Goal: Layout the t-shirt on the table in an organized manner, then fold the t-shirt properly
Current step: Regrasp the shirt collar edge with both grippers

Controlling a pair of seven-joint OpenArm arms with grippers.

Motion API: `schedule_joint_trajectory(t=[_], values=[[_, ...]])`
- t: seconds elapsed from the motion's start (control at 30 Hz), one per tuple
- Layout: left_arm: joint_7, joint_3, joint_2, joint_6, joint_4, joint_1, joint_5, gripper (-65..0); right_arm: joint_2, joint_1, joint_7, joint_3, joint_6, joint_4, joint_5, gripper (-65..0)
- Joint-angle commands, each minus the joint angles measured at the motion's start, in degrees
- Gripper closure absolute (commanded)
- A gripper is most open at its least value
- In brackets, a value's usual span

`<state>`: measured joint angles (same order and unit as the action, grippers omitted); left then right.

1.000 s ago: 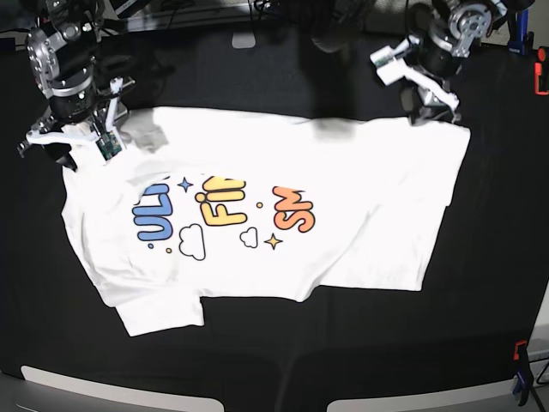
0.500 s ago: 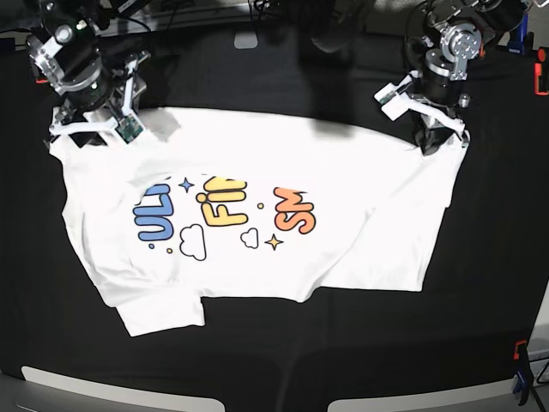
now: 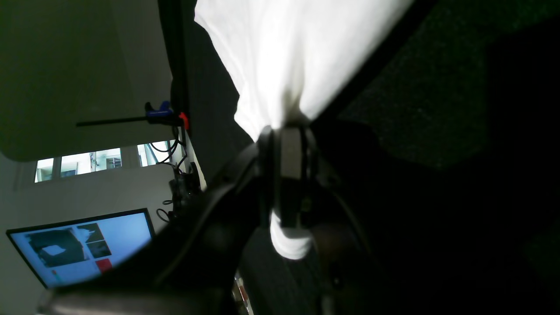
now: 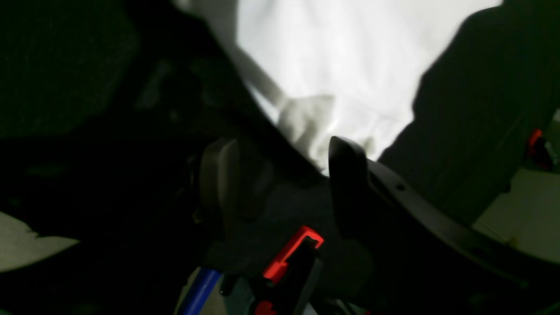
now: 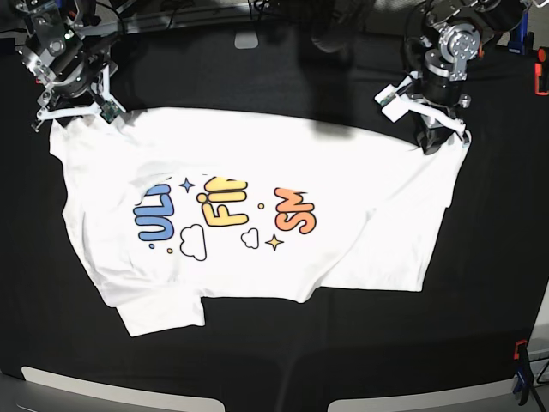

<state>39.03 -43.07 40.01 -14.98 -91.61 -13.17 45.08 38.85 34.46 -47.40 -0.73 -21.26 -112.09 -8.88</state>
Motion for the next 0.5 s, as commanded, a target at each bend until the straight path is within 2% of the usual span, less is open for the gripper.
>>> schedule_joint_trajectory(t=[0.0, 0.3, 0.47], values=[[1.9, 0.2, 0.8, 0.2, 0.8, -0.3, -0.1, 0.0, 0.8, -0.1, 1.5, -0.4, 0.4, -0.8, -0.8, -31.9], [1.9, 0.2, 0.8, 0.2, 0.8, -0.3, -0.1, 0.0, 1.0, -0.1, 4.4, -0.3, 0.5, -0.7, -1.8, -31.9], [1.9, 0.2, 0.8, 0.2, 0.8, -0.3, -0.1, 0.0, 2.3, -0.2, 6.0, 0.0, 0.5, -0.2, -1.8, -31.9]])
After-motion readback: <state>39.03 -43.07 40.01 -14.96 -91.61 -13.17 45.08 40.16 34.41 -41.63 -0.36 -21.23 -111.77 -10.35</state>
